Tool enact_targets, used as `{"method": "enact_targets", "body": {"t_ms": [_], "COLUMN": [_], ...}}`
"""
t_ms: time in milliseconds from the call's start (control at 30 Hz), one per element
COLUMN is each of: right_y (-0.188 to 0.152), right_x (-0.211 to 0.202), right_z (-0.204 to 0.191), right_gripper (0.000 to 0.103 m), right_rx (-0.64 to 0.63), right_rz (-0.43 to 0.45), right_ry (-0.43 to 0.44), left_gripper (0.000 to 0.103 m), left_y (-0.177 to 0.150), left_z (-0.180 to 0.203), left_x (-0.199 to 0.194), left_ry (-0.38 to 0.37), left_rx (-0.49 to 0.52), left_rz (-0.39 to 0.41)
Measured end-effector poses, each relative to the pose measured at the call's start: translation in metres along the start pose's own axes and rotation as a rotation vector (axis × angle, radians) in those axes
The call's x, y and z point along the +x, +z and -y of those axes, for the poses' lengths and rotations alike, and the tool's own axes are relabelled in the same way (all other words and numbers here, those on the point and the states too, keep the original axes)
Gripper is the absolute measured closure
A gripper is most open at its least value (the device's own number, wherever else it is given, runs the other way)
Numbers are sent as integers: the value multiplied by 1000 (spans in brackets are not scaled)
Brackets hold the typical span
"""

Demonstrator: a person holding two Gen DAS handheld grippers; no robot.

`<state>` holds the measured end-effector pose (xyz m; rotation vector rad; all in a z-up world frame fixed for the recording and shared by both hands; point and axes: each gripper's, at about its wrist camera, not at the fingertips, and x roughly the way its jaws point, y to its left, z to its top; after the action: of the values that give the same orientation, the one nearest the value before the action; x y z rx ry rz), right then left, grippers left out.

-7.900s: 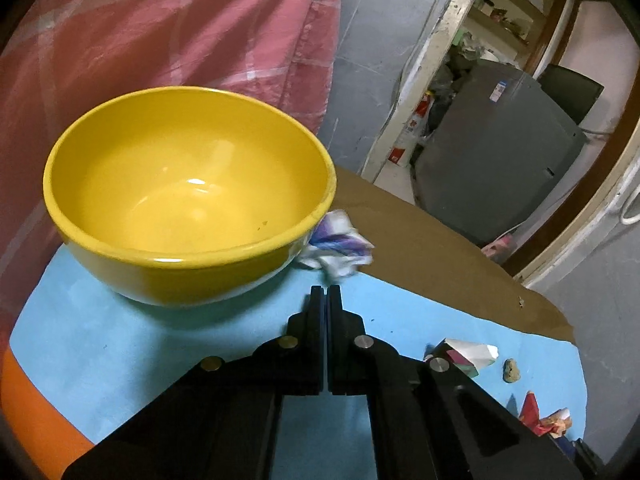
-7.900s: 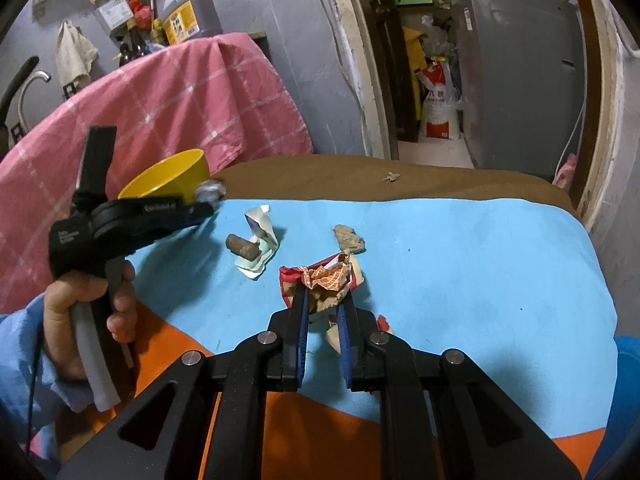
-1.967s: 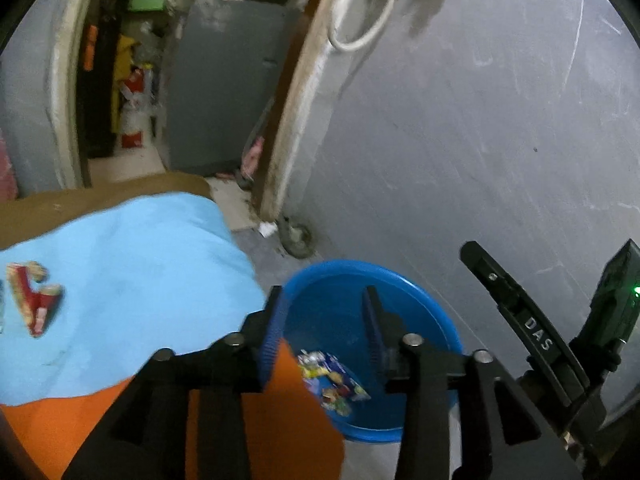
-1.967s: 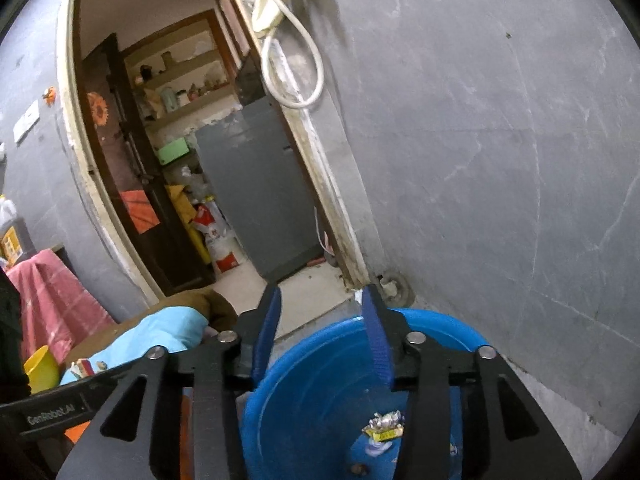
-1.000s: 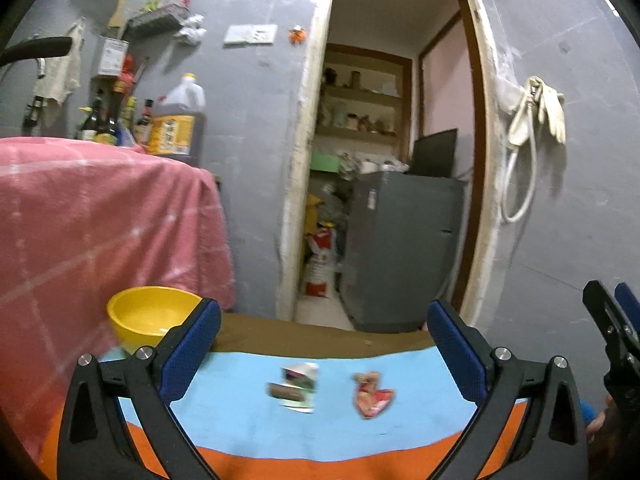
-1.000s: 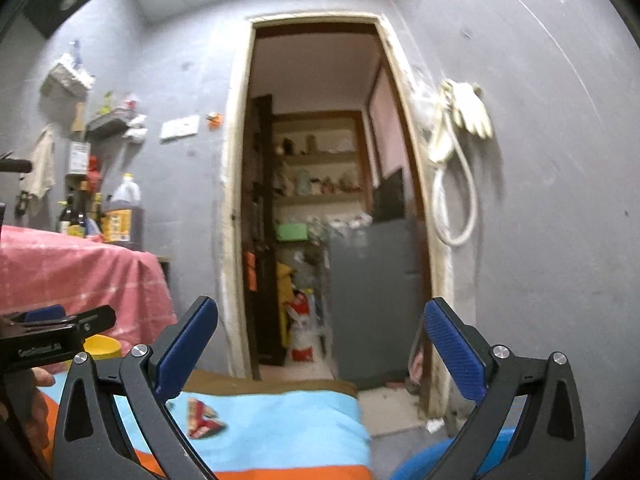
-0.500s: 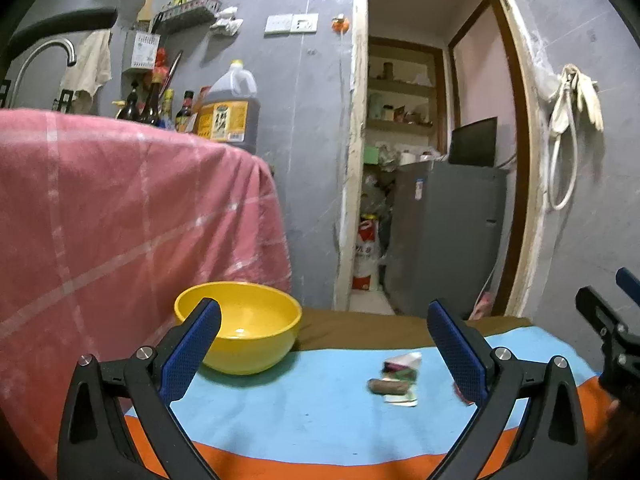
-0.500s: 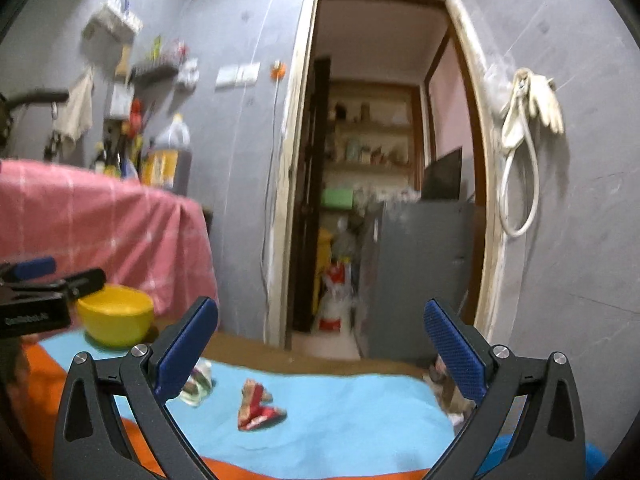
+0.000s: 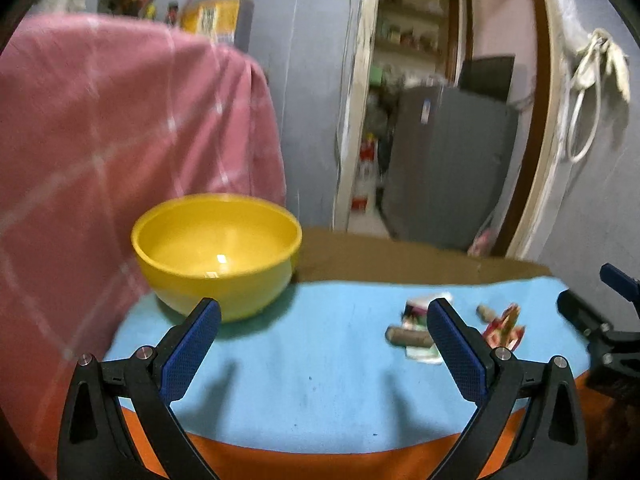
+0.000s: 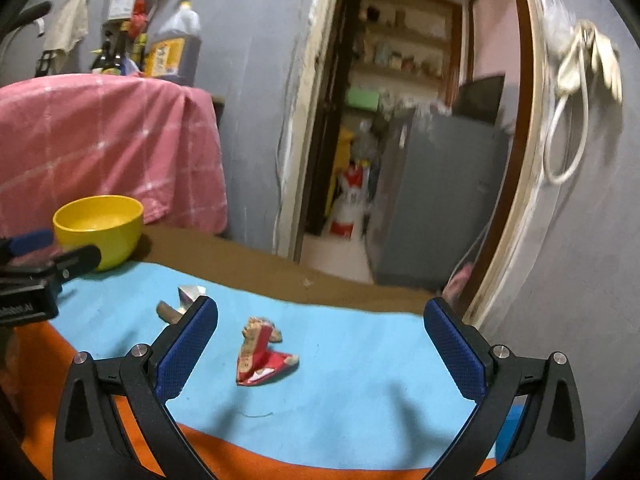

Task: Collect trash
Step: 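Return both tools over the table, then close the left gripper on the brown stick while the right grasps the red scrap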

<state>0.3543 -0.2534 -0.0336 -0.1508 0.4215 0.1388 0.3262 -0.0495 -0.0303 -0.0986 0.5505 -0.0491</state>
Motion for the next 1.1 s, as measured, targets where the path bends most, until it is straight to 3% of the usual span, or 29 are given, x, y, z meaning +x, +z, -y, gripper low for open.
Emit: {"method": "enact_targets", "body": {"t_ms": [100,167,267,333,400,467,667,900,1100], "right_y": [-2,-2,-4,-5,-7,-10,-18,-20,-20], "right_x": [12,22,33,41,45,52,70,73,73], "right_z": [12,16,15,12,10,9,2,0,1], "right_gripper": [1,8,16,19,29,31,58,71,79], "right_rx": [60,89,97,89,85,87,76,60,73], "right_rz": [-66,-119,-185,-230,-260,-304,-419,-443,-436], "right_ry": [51,104,166,195,215,236,300,298,295], "left_gripper": [3,5,13,26,34,43,44,44,47], "left_y": [0,-1,-1,-1,-3,-6,-3,5,9], "left_z": [1,2,7,10,13,16,16,32,45], "left_x": [11,17,24,29,37,43,50,64,74], "left_ry": [-9,-28,-60,-78,-101,-112,-162,-198,-176], "left_rx": [-1,9,30,45,58,70,83,132,172], "left_rz": [-66,-106,-153,-188,-230,-269,-291,-324,-350]}}
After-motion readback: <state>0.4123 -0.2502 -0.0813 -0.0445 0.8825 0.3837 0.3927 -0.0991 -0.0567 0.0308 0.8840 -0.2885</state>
